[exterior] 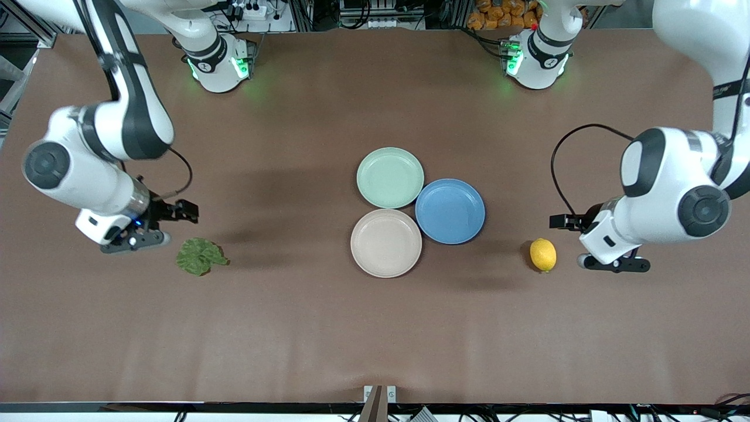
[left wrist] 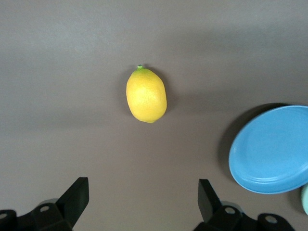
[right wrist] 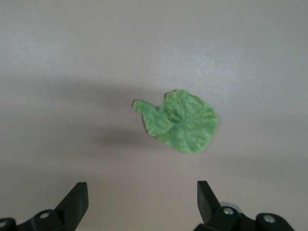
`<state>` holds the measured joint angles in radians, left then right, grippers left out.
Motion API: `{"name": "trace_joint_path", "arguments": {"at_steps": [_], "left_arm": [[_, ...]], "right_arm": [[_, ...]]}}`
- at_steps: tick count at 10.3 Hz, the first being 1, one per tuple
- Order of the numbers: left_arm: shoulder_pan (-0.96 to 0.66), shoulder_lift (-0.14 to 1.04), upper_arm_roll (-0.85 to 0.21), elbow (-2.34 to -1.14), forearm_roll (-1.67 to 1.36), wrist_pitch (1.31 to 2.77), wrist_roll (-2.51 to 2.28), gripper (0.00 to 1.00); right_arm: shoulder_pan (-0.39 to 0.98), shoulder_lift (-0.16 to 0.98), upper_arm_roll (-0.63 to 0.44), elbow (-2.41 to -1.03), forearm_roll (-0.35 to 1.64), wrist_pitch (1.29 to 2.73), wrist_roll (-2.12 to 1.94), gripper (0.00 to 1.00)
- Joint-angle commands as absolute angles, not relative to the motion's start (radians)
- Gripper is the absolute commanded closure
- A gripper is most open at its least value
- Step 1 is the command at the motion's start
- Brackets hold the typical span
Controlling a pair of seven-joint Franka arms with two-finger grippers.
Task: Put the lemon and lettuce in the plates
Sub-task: 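Reach the right gripper to the lettuce while the left gripper reaches the lemon, then close the right gripper on the lettuce while the left gripper grasps the lemon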
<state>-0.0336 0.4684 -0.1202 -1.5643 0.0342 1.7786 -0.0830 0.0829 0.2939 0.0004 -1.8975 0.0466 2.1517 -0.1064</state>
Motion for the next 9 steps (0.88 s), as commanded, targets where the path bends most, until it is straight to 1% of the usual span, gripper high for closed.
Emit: {"name": "trace_joint_path", "arguments": {"at_steps": [1, 4, 7, 8, 9], "left_arm": [[-0.054, 0.547, -0.118, -1.555, 0.089, 1.825, -0.081, 0.00], [-0.046, 0.612, -0.118, -1.548, 0.152, 1.865, -0.081, 0.00], [-0.044, 0.650, -0.117, -1.546, 0.153, 1.896, -0.081, 0.00], [-0.046, 0.661, -0.117, -1.548, 0.153, 1.910, -0.081, 0.00], [-0.048, 0.679, -0.117, -1.548, 0.153, 1.917, -0.081, 0.00]], "right_arm": [[0.081, 0.392, -0.006, -1.879, 0.089, 2.253, -0.104, 0.00], [0.074, 0.529, -0.029, -1.881, 0.091, 2.435, -0.104, 0.00], [0.078, 0.580, -0.029, -1.940, 0.091, 2.598, -0.106, 0.00], [0.075, 0.581, -0.031, -1.956, 0.091, 2.608, -0.116, 0.00], [0.074, 0.587, -0.031, -1.959, 0.091, 2.609, -0.120, 0.08]]}}
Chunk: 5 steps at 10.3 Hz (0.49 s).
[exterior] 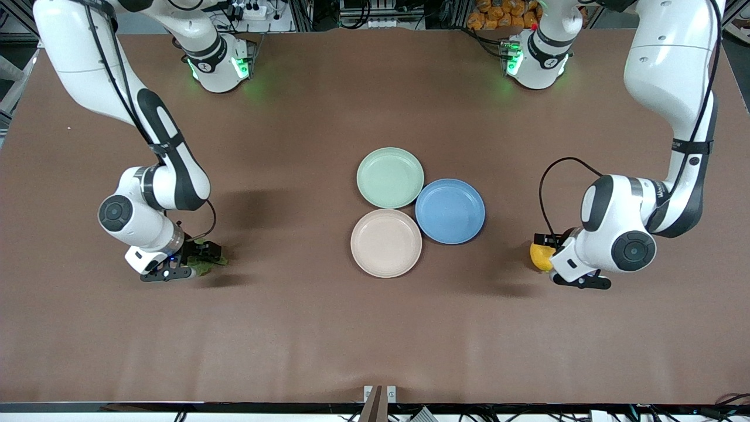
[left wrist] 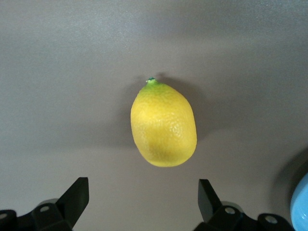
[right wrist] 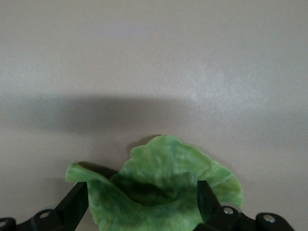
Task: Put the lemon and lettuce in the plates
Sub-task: 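Close the right gripper on the lettuce while the left gripper grasps the lemon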
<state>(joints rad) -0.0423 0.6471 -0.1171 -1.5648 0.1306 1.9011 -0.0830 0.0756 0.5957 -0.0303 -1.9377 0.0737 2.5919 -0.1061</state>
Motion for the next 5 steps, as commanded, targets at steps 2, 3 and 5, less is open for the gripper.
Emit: {"name": "trace_joint_path", "arguments": {"at_steps": [2, 3, 5], "left_arm": [[-0.051, 0.699, -0.115, -1.546, 0.153, 1.943, -0.081, 0.00], [-0.051, 0.710, -0.115, -1.546, 0.153, 1.962, -0.081, 0.00], [-0.052, 0.730, -0.115, -1.546, 0.158, 1.977, -0.081, 0.00]], "right_arm": [[0.072, 0.607, -0.035, -2.000, 0.091, 2.701, -0.118, 0.31], [0.072, 0.609, -0.035, -2.005, 0.091, 2.712, -0.107, 0.61], [0.074, 0.600, -0.035, -1.999, 0.092, 2.701, -0.059, 1.00]]}}
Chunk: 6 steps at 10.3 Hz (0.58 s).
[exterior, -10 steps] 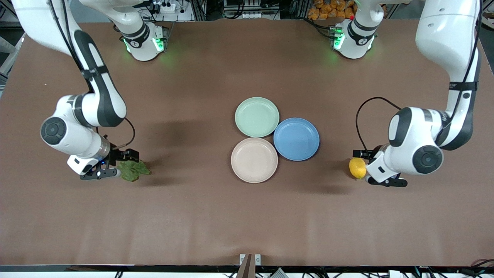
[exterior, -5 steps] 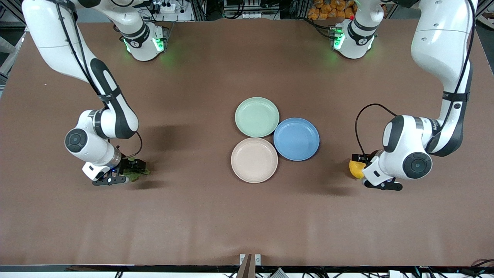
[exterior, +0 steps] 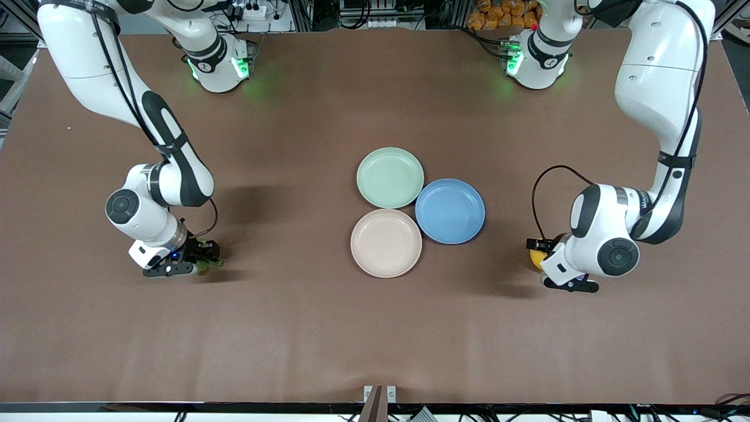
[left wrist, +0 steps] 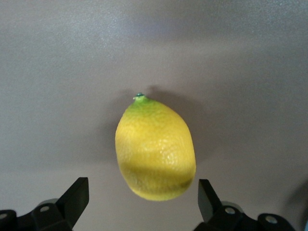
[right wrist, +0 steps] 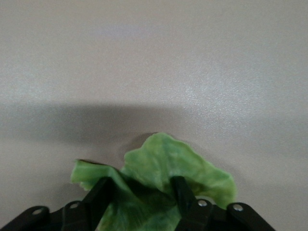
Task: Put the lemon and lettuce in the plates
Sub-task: 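Close the right gripper on the lettuce while the left gripper grasps the lemon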
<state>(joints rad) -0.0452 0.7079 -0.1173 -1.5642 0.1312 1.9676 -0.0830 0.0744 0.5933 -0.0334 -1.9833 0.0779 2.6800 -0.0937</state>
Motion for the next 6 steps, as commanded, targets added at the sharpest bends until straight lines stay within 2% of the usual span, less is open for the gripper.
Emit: {"name": "trace_joint_path", "arguments": {"at_steps": [1, 5, 6], "left_arm": [[-0.055, 0.736, -0.115, -1.545, 0.158, 1.988, -0.081, 0.00], [-0.049, 0.764, -0.117, -1.542, 0.156, 2.049, -0.078, 0.00], [-0.043, 0.767, -0.115, -1.539, 0.155, 2.068, -0.063, 0.25]], "right_arm": [[0.081, 0.585, -0.035, -1.981, 0.092, 2.660, -0.013, 1.00], [0.110, 0.491, -0.023, -1.889, 0.092, 2.406, 0.113, 1.00], [0.113, 0.457, -0.017, -1.873, 0.092, 2.348, 0.120, 1.00]]}}
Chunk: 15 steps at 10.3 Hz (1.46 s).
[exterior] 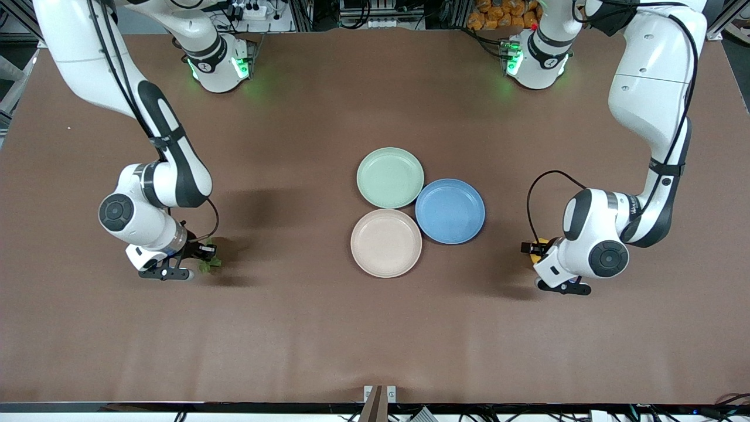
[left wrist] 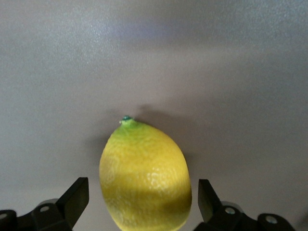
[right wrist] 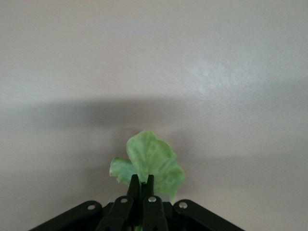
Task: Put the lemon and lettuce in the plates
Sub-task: 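Close the right gripper on the lettuce while the left gripper grasps the lemon, then carry the lettuce with the right gripper over the mint green plate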
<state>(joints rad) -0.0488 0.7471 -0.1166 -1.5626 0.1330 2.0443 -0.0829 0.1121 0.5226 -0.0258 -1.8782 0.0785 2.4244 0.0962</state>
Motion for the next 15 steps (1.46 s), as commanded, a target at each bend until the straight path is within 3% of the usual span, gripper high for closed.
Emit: {"name": "trace_joint_path", "arguments": {"at_steps": [1, 2, 7, 10, 15], "left_arm": [[-0.043, 0.764, -0.115, -1.539, 0.158, 2.068, -0.063, 0.81], [-0.044, 0.762, -0.115, -1.539, 0.158, 2.068, -0.064, 1.00], [-0.049, 0.750, -0.115, -1.516, 0.144, 2.068, -0.081, 1.00], [-0.054, 0.749, -0.123, -1.485, 0.141, 2.068, -0.159, 1.00], [-0.159, 0.752, -0.132, -1.436, 0.112, 2.069, -0.429, 1.00]], "right_arm": [[0.115, 0.422, -0.014, -1.855, 0.092, 2.270, 0.135, 1.00], [0.115, 0.388, 0.004, -1.839, 0.092, 2.191, 0.162, 1.00], [0.181, 0.324, 0.170, -1.731, 0.084, 1.961, 0.604, 1.00], [0.285, 0.336, 0.224, -1.694, 0.087, 2.008, 0.826, 1.00], [0.572, 0.467, 0.222, -1.694, -0.039, 2.283, 1.226, 1.00]]}}
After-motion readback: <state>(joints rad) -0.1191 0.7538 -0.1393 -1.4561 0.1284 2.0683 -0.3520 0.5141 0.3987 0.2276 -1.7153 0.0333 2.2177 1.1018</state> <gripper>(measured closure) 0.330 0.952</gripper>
